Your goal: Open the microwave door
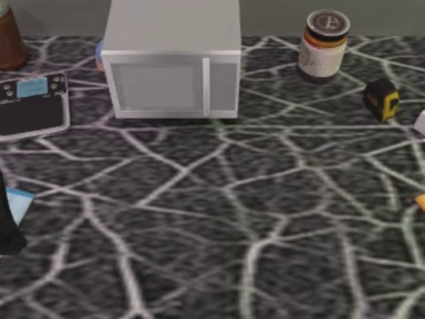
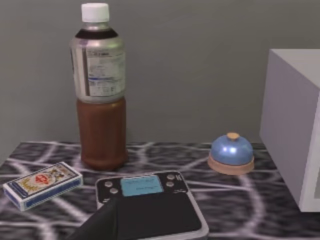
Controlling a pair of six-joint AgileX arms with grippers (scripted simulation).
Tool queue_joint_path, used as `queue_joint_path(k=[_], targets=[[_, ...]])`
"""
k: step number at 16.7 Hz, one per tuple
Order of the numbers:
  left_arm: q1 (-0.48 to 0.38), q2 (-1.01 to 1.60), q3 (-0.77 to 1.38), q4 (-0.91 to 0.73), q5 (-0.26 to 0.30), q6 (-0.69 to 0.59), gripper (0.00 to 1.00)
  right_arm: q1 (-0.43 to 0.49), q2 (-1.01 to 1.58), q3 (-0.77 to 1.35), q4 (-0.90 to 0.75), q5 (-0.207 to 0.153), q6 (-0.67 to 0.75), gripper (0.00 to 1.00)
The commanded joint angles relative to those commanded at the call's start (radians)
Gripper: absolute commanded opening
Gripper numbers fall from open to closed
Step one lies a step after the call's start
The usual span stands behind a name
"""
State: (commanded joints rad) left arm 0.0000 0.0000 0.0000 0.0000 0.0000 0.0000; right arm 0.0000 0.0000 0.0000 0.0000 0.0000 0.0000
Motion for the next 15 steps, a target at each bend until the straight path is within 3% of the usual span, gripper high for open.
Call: queue_joint_path(k=[7, 15], targets=[[-0.072, 0.157, 0.146, -0.044, -0.033, -0.053, 1.0, 0.0, 0.0, 0.0, 0.0, 0.0, 0.0, 1.0], [-0.312, 0.86, 0.697, -0.236, -0.185, -0.257, 1.0, 0.0, 0.0, 0.0, 0.0, 0.0, 0.0, 1.0]])
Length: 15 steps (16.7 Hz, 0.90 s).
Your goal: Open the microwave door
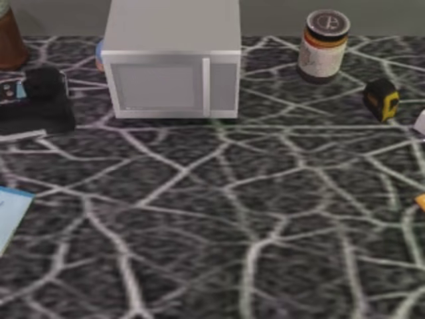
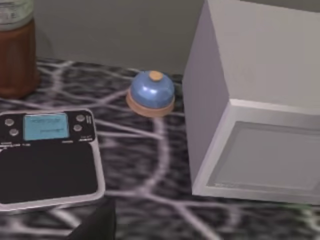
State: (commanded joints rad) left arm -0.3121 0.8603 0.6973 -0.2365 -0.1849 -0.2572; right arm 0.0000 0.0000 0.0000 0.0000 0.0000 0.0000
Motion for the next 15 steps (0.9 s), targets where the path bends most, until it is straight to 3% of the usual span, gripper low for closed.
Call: queue_joint_path(k=[8, 15], targets=[[-0.25, 0.786, 0.586, -0.205, -0.163, -0.218, 1.0, 0.0, 0.0, 0.0, 0.0, 0.0, 0.0, 1.0], [-0.36, 1.11, 0.83, -0.286, -0.225, -0.31, 1.0, 0.0, 0.0, 0.0, 0.0, 0.0, 0.0, 1.0]])
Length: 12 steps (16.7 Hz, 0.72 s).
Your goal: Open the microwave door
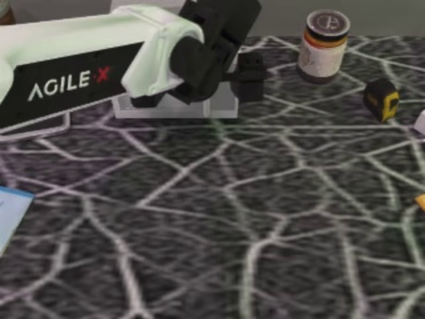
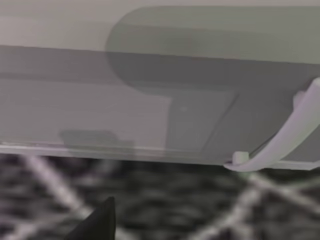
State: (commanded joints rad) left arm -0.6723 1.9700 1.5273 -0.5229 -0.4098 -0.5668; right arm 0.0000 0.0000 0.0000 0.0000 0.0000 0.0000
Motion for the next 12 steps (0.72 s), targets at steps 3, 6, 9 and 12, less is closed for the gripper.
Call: queue_joint_path(k=[3, 6, 9, 12], targets=[[-0.002, 0.004, 0.003, -0.001, -0.001, -0.001, 1.0, 0.0, 0.0, 0.0, 0.0, 0.0, 0.0, 1.0], [0.004, 0.006, 0.002, 0.004, 0.002, 0.001, 1.0, 0.0, 0.0, 0.0, 0.0, 0.0, 0.0, 1.0], [0.023, 0.079, 0.034, 0.055, 0.014, 0.022, 1.0, 0.0, 0.0, 0.0, 0.0, 0.0, 0.0, 1.0], [0.055, 0.191, 0.074, 0.129, 0.034, 0.05, 1.0, 0.0, 0.0, 0.0, 0.0, 0.0, 0.0, 1.0]])
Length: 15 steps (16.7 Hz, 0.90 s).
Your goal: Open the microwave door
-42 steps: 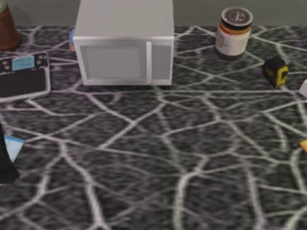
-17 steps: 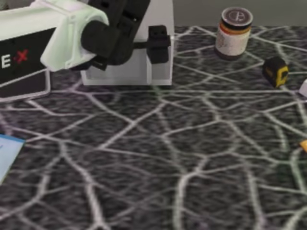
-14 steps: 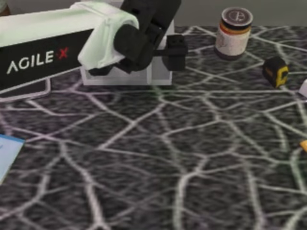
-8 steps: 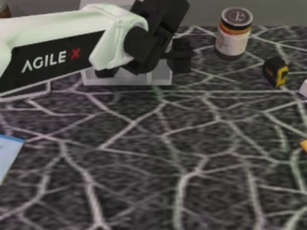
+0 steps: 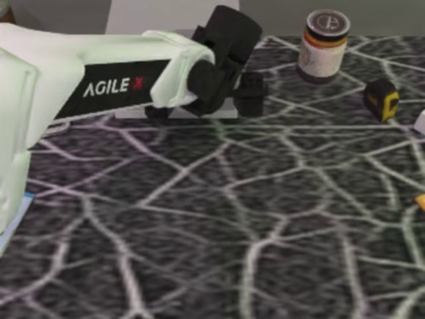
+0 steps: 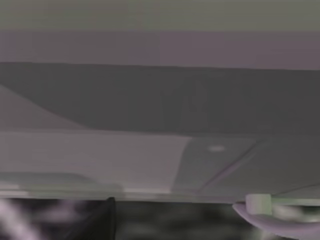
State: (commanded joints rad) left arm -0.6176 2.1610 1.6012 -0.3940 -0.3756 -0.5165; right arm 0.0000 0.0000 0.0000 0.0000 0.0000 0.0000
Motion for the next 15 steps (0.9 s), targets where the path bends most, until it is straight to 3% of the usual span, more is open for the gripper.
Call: queue_joint_path(k=[5, 15], targets=[[0.013, 0.033, 0.014, 0.029, 0.008, 0.012, 1.0, 0.0, 0.0, 0.0, 0.0, 0.0, 0.0, 1.0], [0.013, 0.033, 0.014, 0.029, 0.008, 0.012, 0.25, 0.0, 0.0, 0.0, 0.0, 0.0, 0.0, 1.0]])
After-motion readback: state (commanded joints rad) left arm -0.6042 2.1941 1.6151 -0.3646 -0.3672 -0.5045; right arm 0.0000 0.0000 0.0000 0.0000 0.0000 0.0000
